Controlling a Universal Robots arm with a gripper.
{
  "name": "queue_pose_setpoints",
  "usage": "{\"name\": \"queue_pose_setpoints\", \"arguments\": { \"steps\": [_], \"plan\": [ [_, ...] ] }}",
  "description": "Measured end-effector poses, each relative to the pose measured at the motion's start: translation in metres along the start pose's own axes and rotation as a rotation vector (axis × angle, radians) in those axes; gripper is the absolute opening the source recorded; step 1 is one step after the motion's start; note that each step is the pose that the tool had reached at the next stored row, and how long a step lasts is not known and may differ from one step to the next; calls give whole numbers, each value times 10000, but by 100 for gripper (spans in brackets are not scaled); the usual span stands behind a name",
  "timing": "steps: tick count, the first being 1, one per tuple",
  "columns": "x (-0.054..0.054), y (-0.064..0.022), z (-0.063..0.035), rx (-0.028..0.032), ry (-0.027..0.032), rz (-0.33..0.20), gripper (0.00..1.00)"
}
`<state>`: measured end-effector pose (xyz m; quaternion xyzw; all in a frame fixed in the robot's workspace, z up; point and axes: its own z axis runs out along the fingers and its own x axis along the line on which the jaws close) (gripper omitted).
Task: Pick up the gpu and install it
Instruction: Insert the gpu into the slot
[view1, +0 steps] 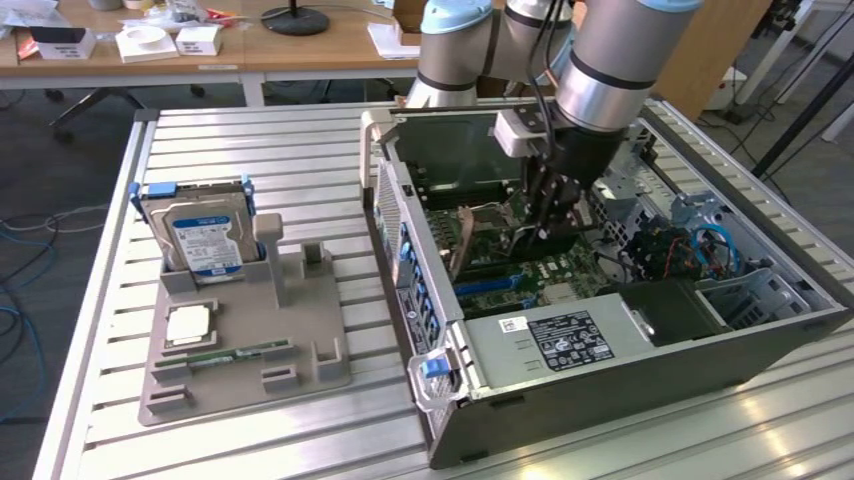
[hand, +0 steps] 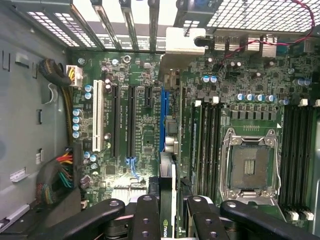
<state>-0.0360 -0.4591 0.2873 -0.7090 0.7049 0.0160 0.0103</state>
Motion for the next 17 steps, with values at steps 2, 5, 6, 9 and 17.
{"name": "queue_pose_setpoints", "arguments": {
  "steps": [2,5,6,9,17],
  "plan": [
    [1,1,0,0,0,0,26],
    [7,27,0,0,1,-2,26],
    [10,39,0,0,1,-1,26],
    [14,61,0,1,0,-1,26],
    [59,73,0,1,1,0,26]
  ]
}}
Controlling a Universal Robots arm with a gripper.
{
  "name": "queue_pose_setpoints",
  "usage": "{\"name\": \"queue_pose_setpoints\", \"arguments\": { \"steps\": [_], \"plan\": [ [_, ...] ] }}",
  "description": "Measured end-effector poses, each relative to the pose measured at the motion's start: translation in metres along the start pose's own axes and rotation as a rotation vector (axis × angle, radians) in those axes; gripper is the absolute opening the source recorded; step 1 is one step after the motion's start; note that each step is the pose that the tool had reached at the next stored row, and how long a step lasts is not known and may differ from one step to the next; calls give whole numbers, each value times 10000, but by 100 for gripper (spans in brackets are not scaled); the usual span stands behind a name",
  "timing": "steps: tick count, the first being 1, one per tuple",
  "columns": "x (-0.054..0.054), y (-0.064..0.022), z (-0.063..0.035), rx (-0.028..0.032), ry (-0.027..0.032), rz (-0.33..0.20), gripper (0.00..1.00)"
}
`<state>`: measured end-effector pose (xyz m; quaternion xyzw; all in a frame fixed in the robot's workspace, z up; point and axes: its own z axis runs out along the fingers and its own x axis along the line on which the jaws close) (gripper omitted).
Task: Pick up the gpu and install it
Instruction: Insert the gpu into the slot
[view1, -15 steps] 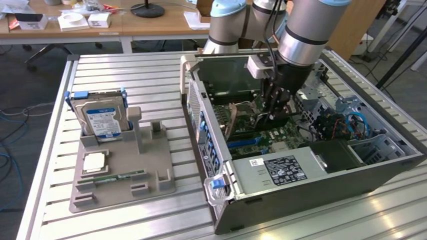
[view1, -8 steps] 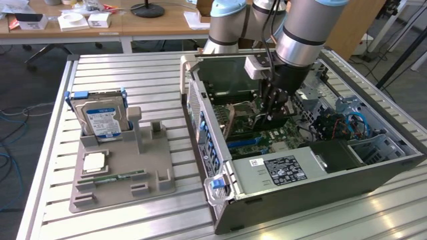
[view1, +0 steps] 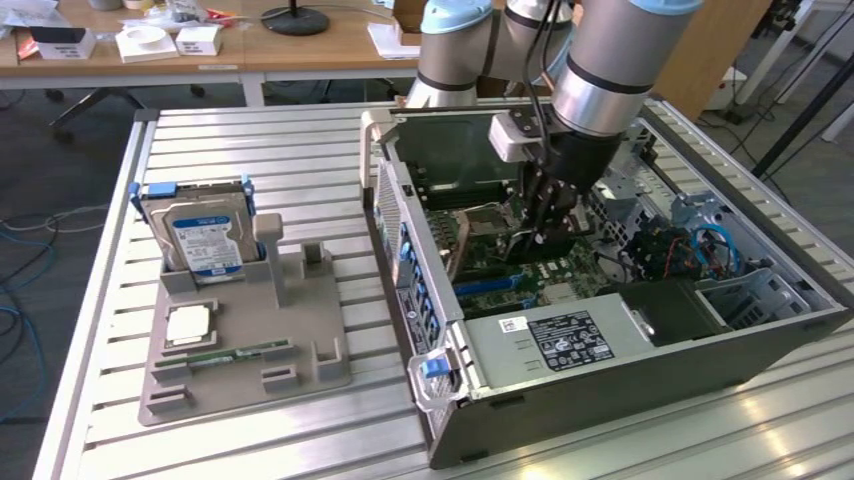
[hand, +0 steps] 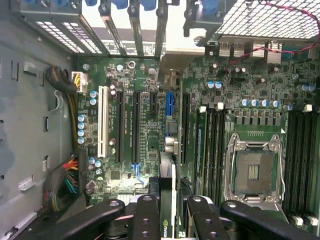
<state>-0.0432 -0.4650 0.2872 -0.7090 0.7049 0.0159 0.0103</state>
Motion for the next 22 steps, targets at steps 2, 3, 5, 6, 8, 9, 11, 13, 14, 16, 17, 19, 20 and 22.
{"name": "queue_pose_setpoints", "arguments": {
  "steps": [2,3,5,6,8,9,11,13,14,16,17,19,20,22],
  "plan": [
    [0,33,2,1,0,-2,26],
    [0,52,3,1,-1,0,26],
    [0,82,4,2,0,-1,26],
    [0,95,4,1,0,-1,26],
    [0,110,5,2,0,-1,26],
    [0,110,5,2,0,-1,26],
    [0,110,5,1,0,-2,26],
    [-3,112,7,1,0,-1,26],
    [-13,116,9,2,0,0,26],
    [-24,121,12,2,0,-1,26],
    [-24,124,13,2,-1,-1,26],
    [-24,140,13,1,0,-1,26],
    [-24,151,13,2,0,-1,26],
    [-24,166,13,2,0,-1,26]
  ]
}}
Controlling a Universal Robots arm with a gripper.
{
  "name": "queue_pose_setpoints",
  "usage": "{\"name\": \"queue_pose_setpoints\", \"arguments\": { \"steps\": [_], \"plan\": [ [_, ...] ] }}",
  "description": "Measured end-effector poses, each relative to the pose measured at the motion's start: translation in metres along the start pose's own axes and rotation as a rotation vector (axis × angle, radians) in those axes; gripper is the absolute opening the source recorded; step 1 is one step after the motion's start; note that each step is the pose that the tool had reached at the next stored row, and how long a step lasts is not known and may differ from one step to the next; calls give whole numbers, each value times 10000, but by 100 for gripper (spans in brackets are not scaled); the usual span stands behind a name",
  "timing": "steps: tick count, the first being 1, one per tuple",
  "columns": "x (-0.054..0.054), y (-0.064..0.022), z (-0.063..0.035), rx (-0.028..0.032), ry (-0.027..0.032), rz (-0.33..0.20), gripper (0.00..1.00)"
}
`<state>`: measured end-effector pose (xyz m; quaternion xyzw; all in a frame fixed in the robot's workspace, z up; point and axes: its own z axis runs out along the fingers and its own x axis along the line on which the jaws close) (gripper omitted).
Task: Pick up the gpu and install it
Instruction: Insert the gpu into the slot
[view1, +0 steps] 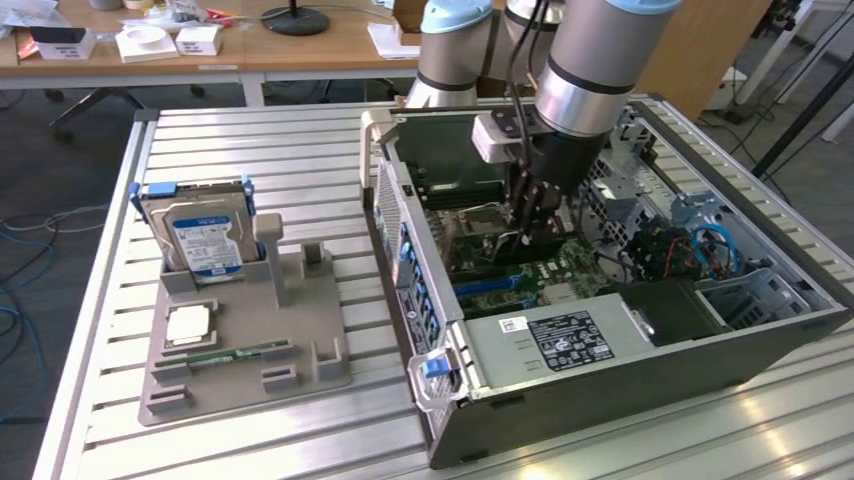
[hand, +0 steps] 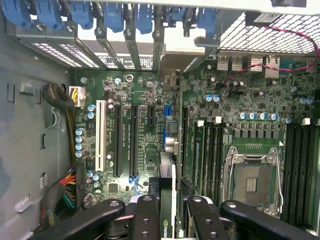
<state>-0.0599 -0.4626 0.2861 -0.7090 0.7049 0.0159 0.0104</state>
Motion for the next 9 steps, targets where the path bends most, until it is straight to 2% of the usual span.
{"name": "queue_pose_setpoints", "arguments": {
  "steps": [5,9],
  "plan": [
    [1,19,5,0,-1,-2,26],
    [3,19,54,0,-1,-1,26]
  ]
}}
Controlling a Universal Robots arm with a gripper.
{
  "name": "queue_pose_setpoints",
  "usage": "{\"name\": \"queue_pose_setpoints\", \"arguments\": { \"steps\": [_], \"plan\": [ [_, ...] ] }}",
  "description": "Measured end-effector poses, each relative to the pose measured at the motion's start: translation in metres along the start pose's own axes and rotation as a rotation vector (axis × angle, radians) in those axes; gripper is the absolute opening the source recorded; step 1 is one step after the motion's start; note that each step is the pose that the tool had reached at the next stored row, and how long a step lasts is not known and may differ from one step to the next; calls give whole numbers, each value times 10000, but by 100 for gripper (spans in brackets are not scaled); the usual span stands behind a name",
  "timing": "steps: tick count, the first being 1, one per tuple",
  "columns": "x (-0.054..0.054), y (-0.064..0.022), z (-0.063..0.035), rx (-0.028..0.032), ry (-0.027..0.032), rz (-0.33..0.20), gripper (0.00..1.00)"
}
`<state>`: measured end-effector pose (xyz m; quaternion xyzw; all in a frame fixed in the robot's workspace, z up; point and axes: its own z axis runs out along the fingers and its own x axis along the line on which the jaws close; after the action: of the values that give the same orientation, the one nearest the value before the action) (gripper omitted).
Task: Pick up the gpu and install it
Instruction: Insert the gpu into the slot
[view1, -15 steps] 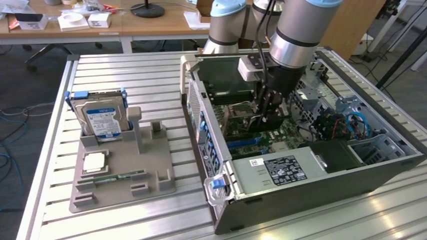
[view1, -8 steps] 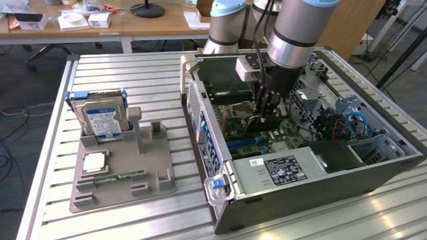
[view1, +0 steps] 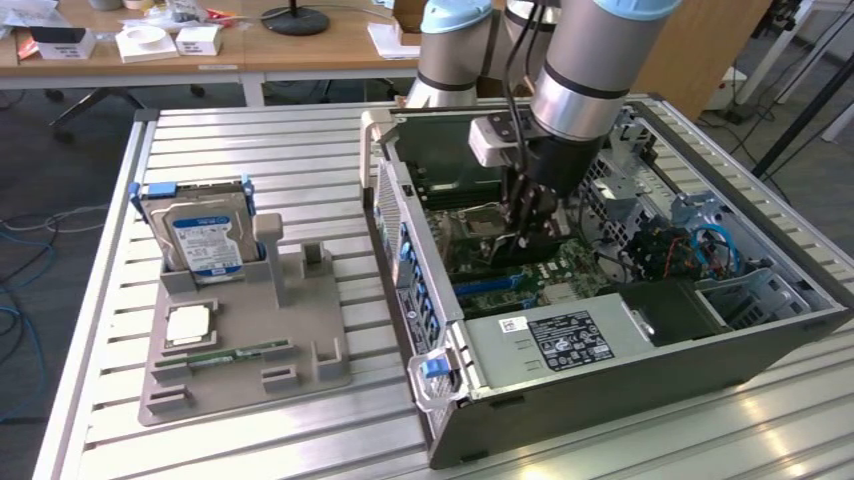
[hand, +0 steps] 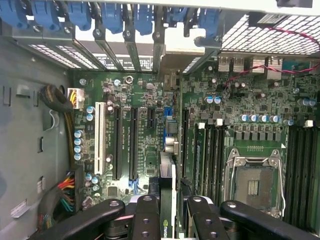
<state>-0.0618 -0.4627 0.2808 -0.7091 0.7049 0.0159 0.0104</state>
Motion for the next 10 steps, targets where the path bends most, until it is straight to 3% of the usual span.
{"name": "queue_pose_setpoints", "arguments": {
  "steps": [10],
  "plan": [
    [4,-1,115,-1,1,1,26]
  ]
}}
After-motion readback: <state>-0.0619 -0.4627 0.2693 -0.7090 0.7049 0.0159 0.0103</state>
